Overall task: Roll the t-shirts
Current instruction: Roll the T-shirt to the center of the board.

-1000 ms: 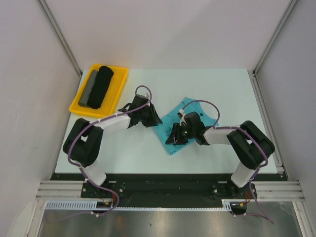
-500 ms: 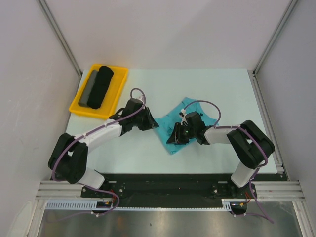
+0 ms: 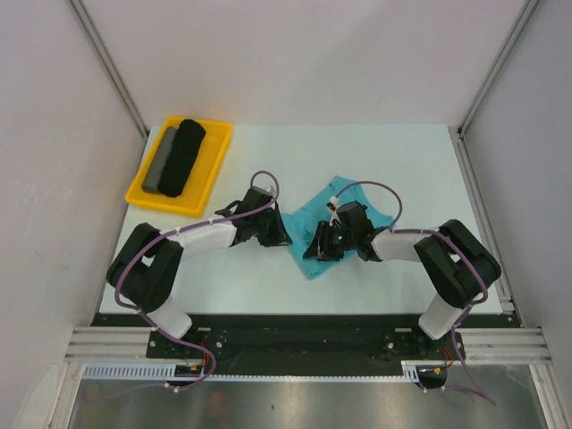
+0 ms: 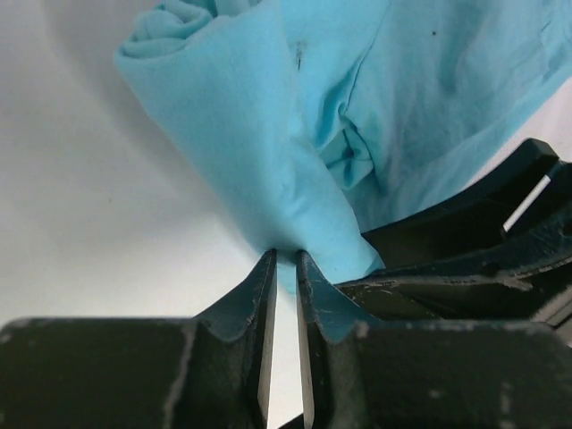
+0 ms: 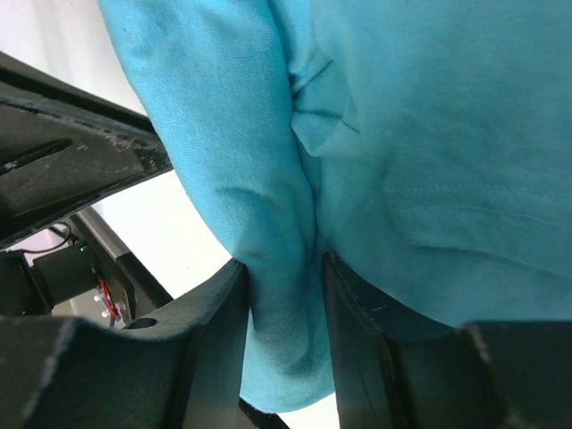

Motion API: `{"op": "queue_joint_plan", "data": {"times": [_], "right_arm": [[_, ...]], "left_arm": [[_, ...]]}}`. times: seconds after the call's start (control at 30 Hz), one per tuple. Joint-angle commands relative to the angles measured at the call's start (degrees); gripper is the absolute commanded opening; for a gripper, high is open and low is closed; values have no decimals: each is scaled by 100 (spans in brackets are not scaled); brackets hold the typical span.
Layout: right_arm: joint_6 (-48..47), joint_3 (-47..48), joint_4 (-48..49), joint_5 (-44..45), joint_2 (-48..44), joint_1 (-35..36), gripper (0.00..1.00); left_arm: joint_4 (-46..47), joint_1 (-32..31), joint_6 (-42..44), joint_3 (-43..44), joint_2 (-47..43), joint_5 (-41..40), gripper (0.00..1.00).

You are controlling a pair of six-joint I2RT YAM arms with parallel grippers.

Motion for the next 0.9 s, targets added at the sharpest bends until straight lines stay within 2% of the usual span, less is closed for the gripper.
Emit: {"op": "queue_joint_plan", "data": {"times": [0.0,0.3,0.53,0.7,0.87], "right_arm": [[-94,-61,-406,464,-304,-67,43],[-410,-52,-1030,1350,-910,153,53],[-612,-34,-1671,2238,-1534,539,56],[-946,150,-1997,3484,-1912,1328,50],[-1473,642,-2410,4655,-1711,2182,50]], "left_arm": [[179,-48,-7,499,219,-34,19],[-103,-118,63,939,544,-157,19],[-225,-144,89,1203,842,-166,20],[-252,-197,81,1458,1036,-157,20],[-331,-224,72,1643,1159,-166,20]]}}
